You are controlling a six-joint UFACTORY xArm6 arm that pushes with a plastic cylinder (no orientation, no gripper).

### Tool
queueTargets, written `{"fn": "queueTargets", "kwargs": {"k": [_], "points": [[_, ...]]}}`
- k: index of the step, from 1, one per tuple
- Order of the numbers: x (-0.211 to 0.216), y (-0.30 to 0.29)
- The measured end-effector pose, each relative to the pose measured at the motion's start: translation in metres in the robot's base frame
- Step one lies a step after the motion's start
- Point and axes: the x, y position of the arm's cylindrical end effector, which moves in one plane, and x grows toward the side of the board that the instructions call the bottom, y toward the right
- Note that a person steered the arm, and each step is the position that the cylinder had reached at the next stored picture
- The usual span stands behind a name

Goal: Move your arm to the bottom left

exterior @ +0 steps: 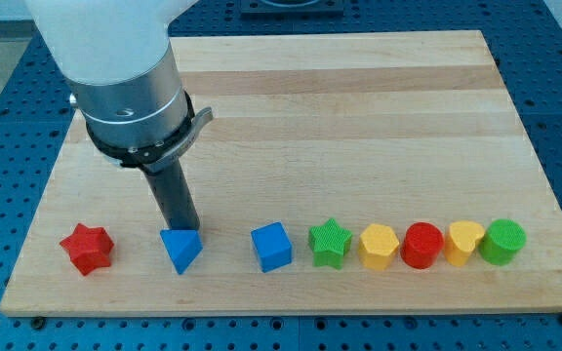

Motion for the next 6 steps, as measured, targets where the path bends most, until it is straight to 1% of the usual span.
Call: {"fn": "queueTargets", "kwargs": {"k": [2,3,4,5,6], "points": [[-0.007,0.000],[-0.025,-0.014],[-0.025,-0.069],[-0.025,-0.138],[-0.021,-0.180]]}}
